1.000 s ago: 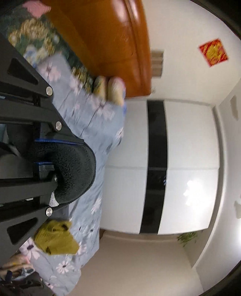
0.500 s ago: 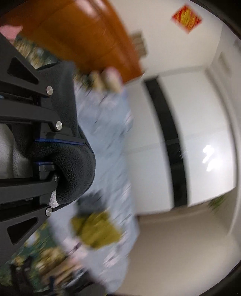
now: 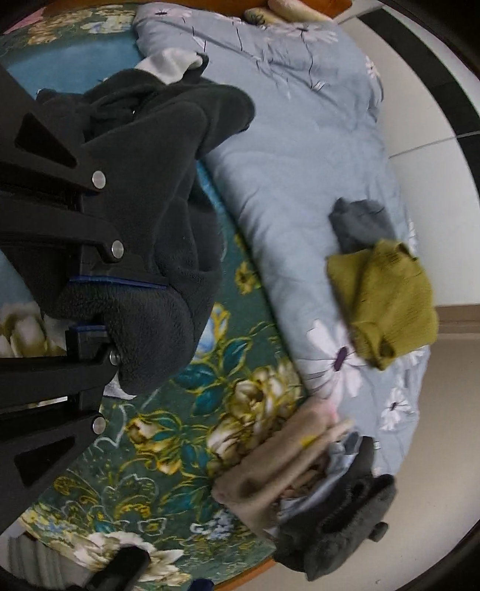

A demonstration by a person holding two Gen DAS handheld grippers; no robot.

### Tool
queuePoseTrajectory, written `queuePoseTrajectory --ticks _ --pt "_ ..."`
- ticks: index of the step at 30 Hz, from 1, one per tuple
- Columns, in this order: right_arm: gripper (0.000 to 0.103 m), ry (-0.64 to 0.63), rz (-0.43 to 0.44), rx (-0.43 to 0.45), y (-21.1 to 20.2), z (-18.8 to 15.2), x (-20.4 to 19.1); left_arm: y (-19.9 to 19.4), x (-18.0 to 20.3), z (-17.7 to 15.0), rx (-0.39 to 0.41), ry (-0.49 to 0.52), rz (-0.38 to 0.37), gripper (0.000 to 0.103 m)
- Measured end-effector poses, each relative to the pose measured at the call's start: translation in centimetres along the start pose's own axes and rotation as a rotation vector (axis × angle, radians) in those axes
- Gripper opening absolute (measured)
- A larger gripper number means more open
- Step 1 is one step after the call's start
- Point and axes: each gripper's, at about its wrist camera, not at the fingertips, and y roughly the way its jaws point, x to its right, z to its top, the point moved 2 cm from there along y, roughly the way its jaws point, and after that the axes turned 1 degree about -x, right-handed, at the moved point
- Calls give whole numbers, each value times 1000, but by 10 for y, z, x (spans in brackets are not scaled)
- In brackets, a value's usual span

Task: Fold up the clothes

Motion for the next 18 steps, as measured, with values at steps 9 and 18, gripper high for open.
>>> queuePoseTrajectory --ticks 9,18 --pt "103 -18 52 -19 8 2 -19 -36 -21 -26 49 -64 -92 79" --pt "103 -60 131 2 12 11 -67 -75 -142 -75 164 -420 -83 79"
